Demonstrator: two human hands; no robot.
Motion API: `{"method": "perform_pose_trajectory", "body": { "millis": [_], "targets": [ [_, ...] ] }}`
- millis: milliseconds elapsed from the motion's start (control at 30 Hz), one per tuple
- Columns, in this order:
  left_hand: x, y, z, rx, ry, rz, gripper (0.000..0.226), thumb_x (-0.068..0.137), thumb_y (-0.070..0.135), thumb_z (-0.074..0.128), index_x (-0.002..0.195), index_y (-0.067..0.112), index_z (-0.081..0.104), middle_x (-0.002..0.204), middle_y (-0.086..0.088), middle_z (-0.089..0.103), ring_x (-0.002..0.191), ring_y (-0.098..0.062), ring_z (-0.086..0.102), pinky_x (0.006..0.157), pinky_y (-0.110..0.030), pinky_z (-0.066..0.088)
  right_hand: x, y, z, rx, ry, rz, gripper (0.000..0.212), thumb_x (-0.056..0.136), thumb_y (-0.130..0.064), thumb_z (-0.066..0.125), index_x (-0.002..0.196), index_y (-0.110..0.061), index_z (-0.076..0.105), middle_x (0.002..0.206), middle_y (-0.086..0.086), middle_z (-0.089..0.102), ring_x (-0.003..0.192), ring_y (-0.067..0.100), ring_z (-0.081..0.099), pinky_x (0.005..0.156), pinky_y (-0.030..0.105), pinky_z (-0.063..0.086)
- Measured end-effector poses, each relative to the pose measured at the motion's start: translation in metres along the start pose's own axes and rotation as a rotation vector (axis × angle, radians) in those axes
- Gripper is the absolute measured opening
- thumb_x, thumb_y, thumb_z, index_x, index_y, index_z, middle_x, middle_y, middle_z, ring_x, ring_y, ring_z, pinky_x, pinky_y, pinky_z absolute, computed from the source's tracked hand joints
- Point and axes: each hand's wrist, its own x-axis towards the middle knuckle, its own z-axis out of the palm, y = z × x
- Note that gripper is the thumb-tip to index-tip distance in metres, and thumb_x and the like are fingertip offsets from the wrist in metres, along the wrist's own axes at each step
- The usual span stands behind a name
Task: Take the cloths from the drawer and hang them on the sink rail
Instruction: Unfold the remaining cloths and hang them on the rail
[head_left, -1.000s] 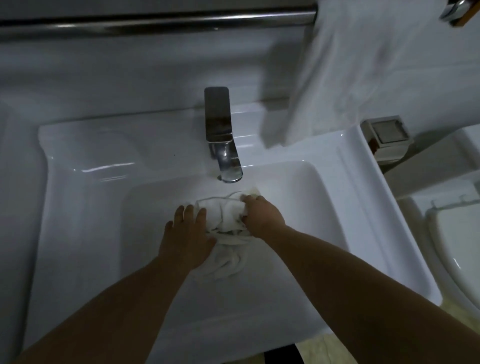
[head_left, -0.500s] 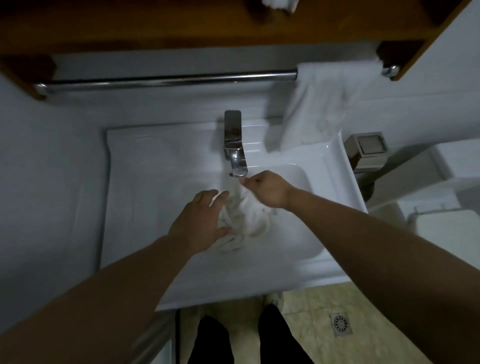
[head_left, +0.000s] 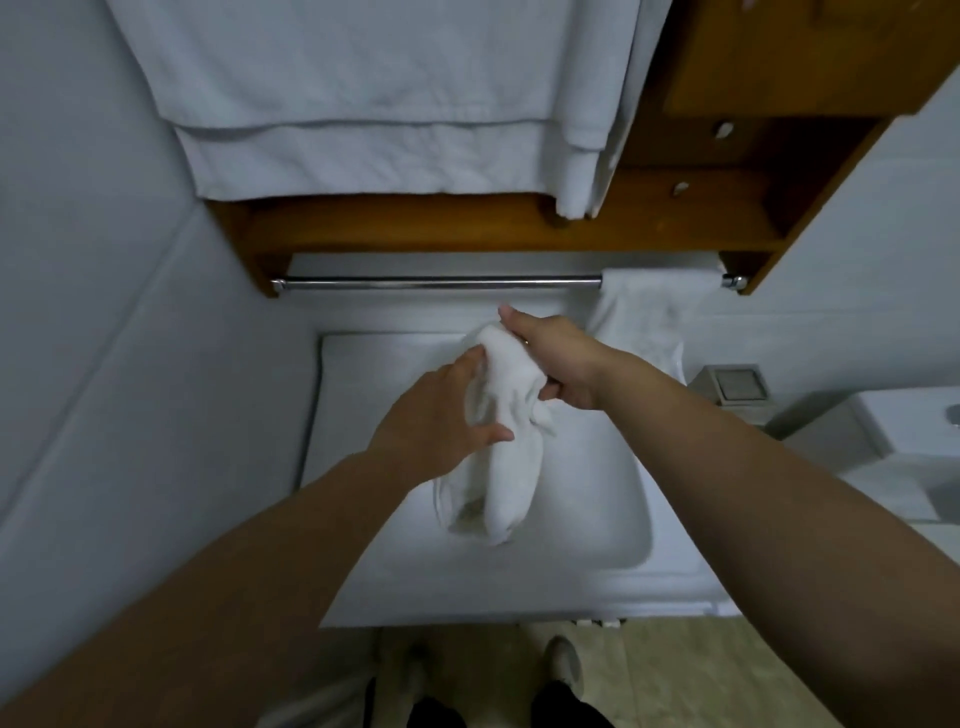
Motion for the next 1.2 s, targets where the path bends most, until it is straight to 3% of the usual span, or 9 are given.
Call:
{"method": "perform_pose_trajectory", "body": {
  "millis": [167, 267, 333, 500, 633, 800, 900, 1000, 1200],
  "targets": [
    [-0.005, 0.033, -0.012, -0.175, 0.174, -0.079, 0.064, 0.082, 0.050, 0.074, 0.136, 0.023, 0.052, 0.126, 0.003, 0.064, 0.112, -0.016, 0.060, 0.095, -0.028, 0.046, -0.010, -0.028, 0.018, 0.159, -0.081, 0.032, 0.056, 0.091, -0.064, 0.054, 0.084, -0.008, 0.056, 0.068, 0.011, 0.049, 0.048, 0.018, 0.035, 0.049, 0.028, 0.017],
    [-0.007, 0.038, -0.029, -0.148, 0.277, -0.122, 0.042, 0.089, 0.042, 0.069, 0.125, 0.021, 0.060, 0.115, 0.000, 0.068, 0.102, -0.018, 0.063, 0.084, -0.023, 0.042, -0.022, -0.049, 0.020, 0.212, -0.103, 0.038, 0.057, 0.092, -0.057, 0.057, 0.118, -0.006, 0.052, 0.086, 0.015, 0.059, 0.050, 0.015, 0.044, 0.048, 0.025, 0.038],
    [-0.007, 0.041, -0.042, -0.161, 0.305, -0.151, 0.041, 0.091, 0.040, 0.067, 0.125, 0.019, 0.061, 0.118, -0.003, 0.068, 0.106, -0.022, 0.063, 0.086, -0.025, 0.043, -0.032, -0.064, 0.018, 0.212, -0.125, 0.000, 0.052, 0.093, -0.048, 0.061, 0.128, -0.011, 0.048, 0.095, 0.016, 0.061, 0.064, 0.020, 0.057, 0.062, 0.029, 0.054],
    [-0.009, 0.061, -0.076, -0.450, 0.395, -0.138, 0.038, 0.095, 0.035, 0.063, 0.130, 0.018, 0.061, 0.110, 0.003, 0.064, 0.100, -0.017, 0.059, 0.081, -0.023, 0.044, -0.050, -0.085, 0.020, -0.110, 0.088, -0.377, 0.038, 0.091, -0.005, 0.063, 0.126, -0.017, 0.058, 0.100, 0.008, 0.070, 0.085, 0.019, 0.067, 0.067, 0.029, 0.055],
    [-0.004, 0.068, -0.105, -0.923, 0.351, -0.081, 0.019, 0.100, 0.028, 0.058, 0.119, 0.029, 0.060, 0.109, 0.007, 0.070, 0.105, -0.017, 0.067, 0.085, -0.028, 0.054, -0.060, -0.090, 0.022, -0.378, 0.208, -0.678, 0.032, 0.088, 0.002, 0.063, 0.114, -0.015, 0.069, 0.096, -0.003, 0.069, 0.085, 0.003, 0.064, 0.071, 0.015, 0.051],
    [-0.004, 0.072, -0.122, -1.196, 0.225, -0.049, 0.033, 0.103, 0.038, 0.047, 0.128, 0.021, 0.059, 0.119, -0.007, 0.072, 0.111, -0.026, 0.069, 0.096, -0.043, 0.054, -0.072, -0.100, 0.016, -0.476, 0.169, -0.851, 0.035, 0.085, -0.010, 0.074, 0.117, -0.023, 0.069, 0.107, -0.008, 0.065, 0.093, 0.000, 0.062, 0.083, 0.015, 0.051],
    [-0.004, 0.073, -0.126, -1.229, 0.185, 0.015, 0.044, 0.103, 0.044, 0.039, 0.127, 0.014, 0.059, 0.116, -0.009, 0.073, 0.111, -0.024, 0.069, 0.091, -0.037, 0.056, -0.078, -0.106, 0.016, -0.656, 0.163, -0.955, 0.042, 0.082, -0.018, 0.078, 0.122, -0.026, 0.067, 0.118, -0.010, 0.060, 0.103, 0.002, 0.058, 0.087, 0.017, 0.049],
    [-0.003, 0.083, -0.129, -1.308, 0.207, -0.002, 0.055, 0.103, 0.050, 0.032, 0.126, 0.008, 0.060, 0.111, -0.011, 0.075, 0.105, -0.022, 0.071, 0.080, -0.030, 0.058, -0.084, -0.111, 0.017, -0.626, 0.119, -0.962, 0.041, 0.080, -0.020, 0.080, 0.120, -0.026, 0.070, 0.122, -0.012, 0.058, 0.110, 0.002, 0.057, 0.091, 0.020, 0.049],
    [0.005, 0.084, -0.134, -1.291, 0.265, -0.074, 0.056, 0.100, 0.057, 0.038, 0.115, 0.013, 0.068, 0.106, -0.009, 0.076, 0.103, -0.026, 0.071, 0.085, -0.034, 0.058, -0.094, -0.120, 0.015, -0.956, 0.209, -1.056, 0.057, 0.080, -0.034, 0.079, 0.133, -0.038, 0.058, 0.140, -0.012, 0.044, 0.124, 0.003, 0.041, 0.099, 0.026, 0.044]
  ]
}}
